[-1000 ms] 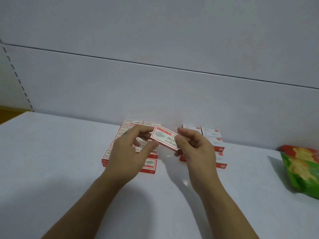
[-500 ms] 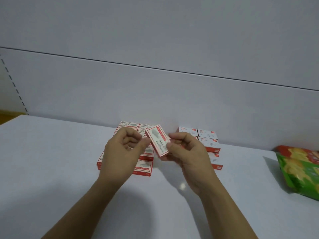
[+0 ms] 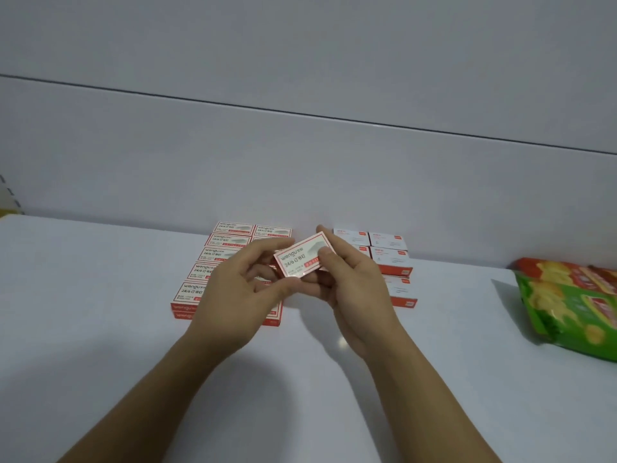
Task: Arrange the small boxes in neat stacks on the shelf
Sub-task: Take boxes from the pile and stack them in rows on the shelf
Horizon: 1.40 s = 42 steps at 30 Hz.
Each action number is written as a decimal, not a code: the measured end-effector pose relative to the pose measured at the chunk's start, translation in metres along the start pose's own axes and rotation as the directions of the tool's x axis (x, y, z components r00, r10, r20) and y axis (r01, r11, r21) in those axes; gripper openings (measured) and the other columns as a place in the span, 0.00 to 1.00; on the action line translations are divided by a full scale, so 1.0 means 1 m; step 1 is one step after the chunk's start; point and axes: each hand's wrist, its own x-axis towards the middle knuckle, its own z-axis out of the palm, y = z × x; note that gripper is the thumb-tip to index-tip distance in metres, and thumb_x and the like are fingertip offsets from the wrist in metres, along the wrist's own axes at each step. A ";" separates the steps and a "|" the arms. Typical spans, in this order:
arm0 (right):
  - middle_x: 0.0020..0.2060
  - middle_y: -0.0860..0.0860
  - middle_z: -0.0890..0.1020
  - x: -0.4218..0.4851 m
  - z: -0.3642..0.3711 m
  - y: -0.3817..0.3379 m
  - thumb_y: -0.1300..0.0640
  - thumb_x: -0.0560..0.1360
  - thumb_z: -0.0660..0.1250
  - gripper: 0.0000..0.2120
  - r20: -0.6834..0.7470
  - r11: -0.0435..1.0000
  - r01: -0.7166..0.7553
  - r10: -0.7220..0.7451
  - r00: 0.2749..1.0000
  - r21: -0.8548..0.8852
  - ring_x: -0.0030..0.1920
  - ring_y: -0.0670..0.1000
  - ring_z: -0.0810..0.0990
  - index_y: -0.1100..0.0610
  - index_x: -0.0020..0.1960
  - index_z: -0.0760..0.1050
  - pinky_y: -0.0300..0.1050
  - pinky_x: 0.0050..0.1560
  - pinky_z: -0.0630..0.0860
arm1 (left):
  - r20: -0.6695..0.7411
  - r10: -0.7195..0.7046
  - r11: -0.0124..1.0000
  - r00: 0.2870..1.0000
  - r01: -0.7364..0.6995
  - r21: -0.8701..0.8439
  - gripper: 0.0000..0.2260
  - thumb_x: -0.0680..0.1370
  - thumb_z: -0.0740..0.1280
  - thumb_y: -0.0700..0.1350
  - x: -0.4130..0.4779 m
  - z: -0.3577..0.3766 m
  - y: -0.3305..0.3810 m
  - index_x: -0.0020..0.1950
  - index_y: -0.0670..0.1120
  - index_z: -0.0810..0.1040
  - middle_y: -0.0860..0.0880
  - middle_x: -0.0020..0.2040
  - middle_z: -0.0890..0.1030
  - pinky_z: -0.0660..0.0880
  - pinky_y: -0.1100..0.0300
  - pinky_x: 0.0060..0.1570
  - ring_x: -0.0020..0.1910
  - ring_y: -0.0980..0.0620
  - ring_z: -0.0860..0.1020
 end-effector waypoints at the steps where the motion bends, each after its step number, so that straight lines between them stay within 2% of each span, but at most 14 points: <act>1: 0.49 0.55 0.85 0.000 0.000 0.000 0.62 0.82 0.58 0.17 -0.012 0.999 0.013 -0.013 1.000 -0.038 0.46 0.54 0.85 0.54 0.69 0.70 0.45 0.44 0.82 | -0.046 -0.015 1.000 0.999 0.014 -0.028 0.19 0.71 0.73 0.39 0.002 -0.001 -0.001 0.56 0.59 0.78 0.57 0.48 0.83 0.81 0.52 0.46 0.46 0.52 0.82; 5: 0.44 0.49 0.85 0.001 0.001 0.008 0.59 0.79 0.63 0.18 -0.055 0.928 0.136 -0.164 0.985 -0.348 0.42 0.48 0.85 0.50 0.68 0.70 0.41 0.44 0.81 | -0.159 -0.069 0.996 0.985 0.058 -0.072 0.15 0.76 0.68 0.41 0.006 -0.005 -0.003 0.60 0.56 0.78 0.52 0.50 0.84 0.82 0.49 0.45 0.43 0.51 0.84; 8: 0.52 0.41 0.80 0.002 0.001 0.013 0.57 0.76 0.69 0.22 -0.021 0.802 0.208 -0.265 0.964 -0.560 0.46 0.40 0.80 0.46 0.68 0.70 0.36 0.46 0.79 | -0.187 -0.046 0.999 0.981 0.044 -0.013 0.16 0.78 0.66 0.43 0.007 -0.007 -0.002 0.64 0.56 0.76 0.53 0.52 0.83 0.82 0.54 0.41 0.44 0.53 0.83; 11: 0.56 0.42 0.74 0.002 0.000 0.014 0.60 0.72 0.73 0.25 0.013 0.717 0.264 -0.335 0.942 -0.646 0.49 0.35 0.75 0.46 0.65 0.72 0.28 0.44 0.76 | -0.190 -0.015 0.998 0.982 0.027 0.057 0.16 0.79 0.64 0.44 0.007 -0.012 -0.004 0.65 0.55 0.75 0.56 0.51 0.82 0.81 0.63 0.38 0.44 0.58 0.82; 14: 0.54 0.41 0.74 0.002 0.002 0.018 0.58 0.71 0.74 0.23 0.033 0.657 0.288 -0.372 0.928 -0.697 0.49 0.37 0.75 0.41 0.59 0.70 0.31 0.45 0.76 | -0.121 0.008 0.994 0.993 0.006 0.108 0.15 0.79 0.63 0.45 0.006 -0.016 -0.005 0.65 0.56 0.75 0.58 0.51 0.81 0.80 0.65 0.41 0.47 0.59 0.82; 16: 0.53 0.39 0.74 0.002 0.002 0.020 0.55 0.71 0.74 0.23 0.057 0.611 0.294 -0.377 0.925 -0.735 0.50 0.38 0.76 0.41 0.61 0.71 0.31 0.47 0.76 | -0.076 0.035 0.986 0.996 -0.022 0.164 0.15 0.79 0.64 0.45 0.005 -0.019 -0.003 0.64 0.59 0.74 0.62 0.52 0.80 0.78 0.70 0.40 0.48 0.62 0.81; 18: 0.52 0.38 0.74 0.002 0.002 0.021 0.53 0.71 0.74 0.21 0.083 0.561 0.299 -0.377 0.923 -0.772 0.50 0.38 0.75 0.43 0.62 0.73 0.29 0.47 0.73 | -0.042 0.057 0.960 0.997 -0.043 0.275 0.16 0.78 0.63 0.48 0.004 -0.025 0.000 0.66 0.59 0.73 0.61 0.55 0.78 0.77 0.71 0.42 0.49 0.61 0.80; 20: 0.52 0.39 0.74 0.003 0.003 0.023 0.51 0.71 0.74 0.21 0.105 0.512 0.297 -0.371 0.923 -0.806 0.51 0.39 0.74 0.44 0.61 0.74 0.28 0.48 0.72 | -0.005 0.085 0.892 0.996 -0.074 0.445 0.19 0.77 0.61 0.53 0.001 -0.037 -0.001 0.69 0.57 0.72 0.57 0.60 0.77 0.78 0.65 0.50 0.53 0.58 0.77; 23: 0.55 0.41 0.72 0.003 0.008 0.029 0.50 0.70 0.74 0.22 0.089 0.469 0.250 -0.339 0.937 -0.847 0.52 0.41 0.73 0.46 0.63 0.75 0.34 0.53 0.74 | 0.021 0.096 0.737 0.995 -0.085 0.671 0.22 0.77 0.58 0.60 -0.007 -0.062 -0.012 0.69 0.55 0.71 0.53 0.64 0.76 0.73 0.51 0.61 0.61 0.54 0.72; 25: 0.55 0.43 0.71 0.002 0.011 0.030 0.51 0.69 0.75 0.23 0.087 0.457 0.219 -0.292 0.952 -0.862 0.52 0.41 0.73 0.47 0.62 0.75 0.37 0.54 0.74 | 0.002 0.094 0.671 0.996 -0.065 0.739 0.20 0.78 0.59 0.59 -0.013 -0.075 -0.019 0.67 0.55 0.73 0.53 0.64 0.76 0.69 0.51 0.63 0.62 0.53 0.70; 27: 0.54 0.43 0.71 0.001 0.013 0.031 0.50 0.68 0.76 0.22 0.110 0.424 0.204 -0.235 0.966 -0.882 0.50 0.41 0.73 0.48 0.60 0.74 0.38 0.53 0.74 | -0.024 0.101 0.634 0.995 -0.046 0.772 0.17 0.78 0.61 0.58 -0.019 -0.083 -0.028 0.64 0.53 0.75 0.53 0.62 0.77 0.68 0.51 0.61 0.61 0.51 0.71; 31: 0.51 0.38 0.71 -0.006 0.018 0.037 0.48 0.68 0.75 0.18 0.126 0.383 0.172 -0.142 0.982 -0.908 0.49 0.40 0.74 0.43 0.56 0.75 0.35 0.49 0.74 | 0.007 0.217 0.619 0.976 -0.143 0.772 0.16 0.75 0.59 0.58 -0.030 -0.085 -0.045 0.52 0.51 0.80 0.54 0.51 0.81 0.73 0.49 0.50 0.52 0.49 0.76; 34: 0.52 0.39 0.71 -0.005 0.019 0.042 0.49 0.69 0.74 0.20 0.121 0.369 0.149 -0.098 0.988 -0.917 0.50 0.42 0.75 0.44 0.59 0.74 0.37 0.51 0.76 | 0.052 0.241 0.594 0.969 -0.190 0.782 0.12 0.75 0.60 0.56 -0.029 -0.082 -0.049 0.47 0.52 0.79 0.56 0.49 0.81 0.72 0.52 0.46 0.50 0.51 0.75; 42: 0.54 0.42 0.70 -0.002 0.019 0.044 0.53 0.72 0.73 0.20 0.115 0.379 0.139 -0.087 0.990 -0.915 0.54 0.43 0.73 0.44 0.62 0.75 0.35 0.54 0.71 | 0.081 0.226 0.578 0.971 -0.200 0.791 0.08 0.74 0.64 0.48 -0.032 -0.083 -0.055 0.50 0.51 0.80 0.54 0.51 0.81 0.68 0.57 0.45 0.50 0.51 0.76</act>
